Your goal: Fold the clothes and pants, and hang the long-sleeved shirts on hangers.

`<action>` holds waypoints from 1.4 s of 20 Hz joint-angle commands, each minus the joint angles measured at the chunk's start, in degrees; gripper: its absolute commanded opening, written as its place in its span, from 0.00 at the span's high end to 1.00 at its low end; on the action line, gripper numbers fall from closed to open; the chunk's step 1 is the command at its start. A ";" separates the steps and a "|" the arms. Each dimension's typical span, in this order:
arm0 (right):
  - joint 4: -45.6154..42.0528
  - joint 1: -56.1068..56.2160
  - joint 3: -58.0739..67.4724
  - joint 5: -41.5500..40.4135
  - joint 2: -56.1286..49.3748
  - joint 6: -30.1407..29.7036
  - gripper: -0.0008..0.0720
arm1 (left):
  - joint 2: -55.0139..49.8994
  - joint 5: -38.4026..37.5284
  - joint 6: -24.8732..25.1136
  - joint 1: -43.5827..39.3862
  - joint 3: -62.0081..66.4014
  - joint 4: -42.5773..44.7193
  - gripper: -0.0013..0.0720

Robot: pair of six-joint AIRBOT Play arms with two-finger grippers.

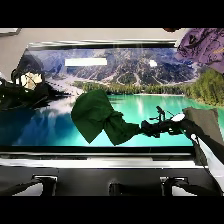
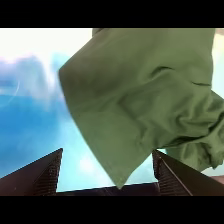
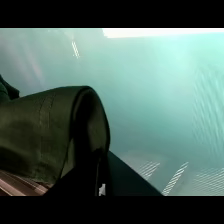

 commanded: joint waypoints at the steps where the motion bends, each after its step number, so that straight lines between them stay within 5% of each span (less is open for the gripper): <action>1: 0.31 0.24 0.22 -0.76 1.25 0.17 0.95 | 1.22 2.49 4.87 3.89 -6.82 -2.97 0.11; 8: -1.57 0.24 0.22 0.87 6.93 0.17 0.95 | 1.42 13.73 17.64 3.19 -31.54 -18.53 0.11; 22: -3.17 0.26 0.22 1.31 10.88 4.31 0.95 | -8.98 23.34 19.76 -14.86 -36.04 -28.39 0.18; 24: -3.17 0.26 0.22 1.05 12.50 4.74 0.95 | -9.68 23.80 21.11 -15.93 -35.98 -31.12 0.58; 25: -3.21 0.24 0.22 0.68 13.38 4.96 0.95 | -9.68 23.50 22.21 -15.91 -35.87 -32.70 0.85; 26: -3.39 0.24 0.35 0.26 14.27 5.01 0.95 | -9.53 22.95 22.56 -15.45 -35.17 -33.14 0.96; 28: -7.15 0.24 3.10 0.13 15.39 8.15 0.95 | -8.33 21.44 22.53 -13.35 -32.33 -32.57 0.97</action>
